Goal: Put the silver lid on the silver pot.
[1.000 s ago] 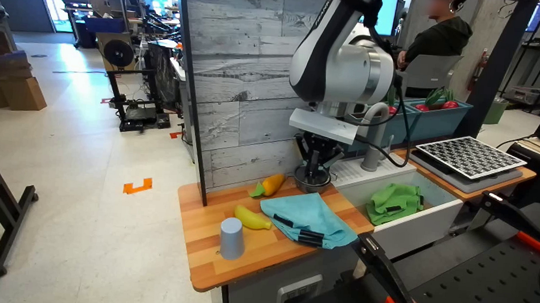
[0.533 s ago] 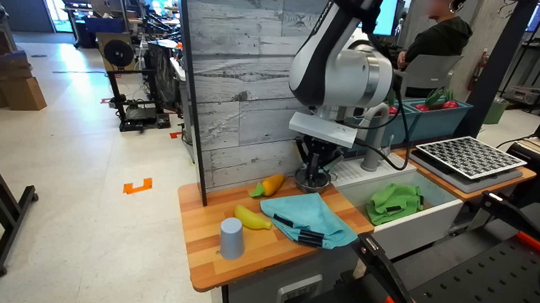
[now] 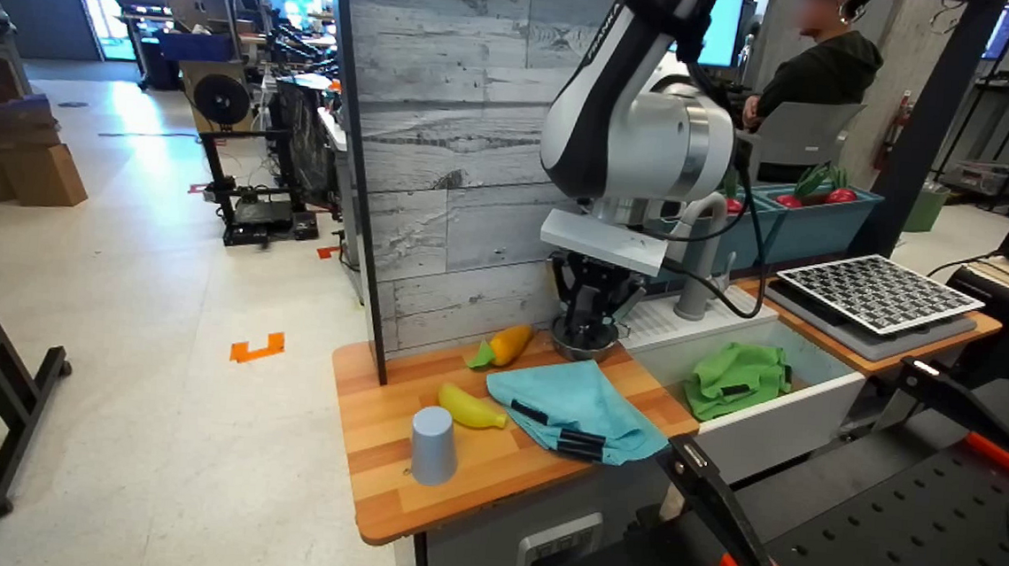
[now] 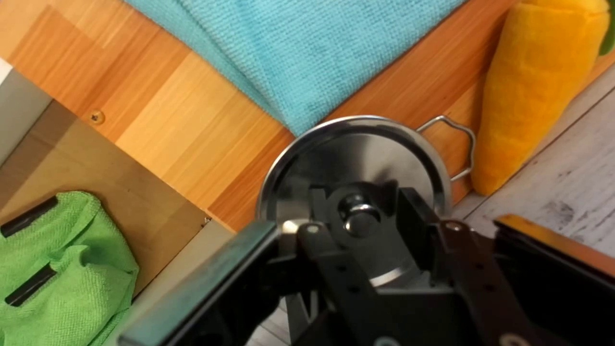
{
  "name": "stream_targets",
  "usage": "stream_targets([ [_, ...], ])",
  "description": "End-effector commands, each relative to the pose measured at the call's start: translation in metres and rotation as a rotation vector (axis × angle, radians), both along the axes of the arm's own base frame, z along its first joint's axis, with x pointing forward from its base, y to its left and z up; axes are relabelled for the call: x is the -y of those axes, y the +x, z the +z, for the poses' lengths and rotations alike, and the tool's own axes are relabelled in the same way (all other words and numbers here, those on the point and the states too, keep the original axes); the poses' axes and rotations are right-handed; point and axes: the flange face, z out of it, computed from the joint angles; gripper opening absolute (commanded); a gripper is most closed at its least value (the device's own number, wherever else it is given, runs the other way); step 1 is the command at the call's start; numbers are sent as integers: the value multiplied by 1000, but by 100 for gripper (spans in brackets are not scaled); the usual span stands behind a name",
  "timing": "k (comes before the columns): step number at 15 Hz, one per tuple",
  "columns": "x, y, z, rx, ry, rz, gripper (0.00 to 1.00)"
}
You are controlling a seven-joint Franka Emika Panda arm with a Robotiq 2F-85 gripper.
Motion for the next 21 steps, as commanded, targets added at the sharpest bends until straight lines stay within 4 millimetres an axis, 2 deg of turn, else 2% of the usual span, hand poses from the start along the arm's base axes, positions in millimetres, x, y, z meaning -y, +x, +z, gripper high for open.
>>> stream_targets([
  [1, 1, 8, 1, -8, 10, -14, 76],
  [4, -1, 5, 3, 0, 9, -5, 97],
  [5, -3, 4, 6, 0, 19, 6, 100],
  [11, -29, -15, 22, 21, 10, 111, 100],
  [18, -89, -82, 46, 29, -55, 428, 100],
  [19, -79, -57, 31, 25, -26, 344, 100],
  [21, -94, -74, 35, 17, -37, 392, 100],
])
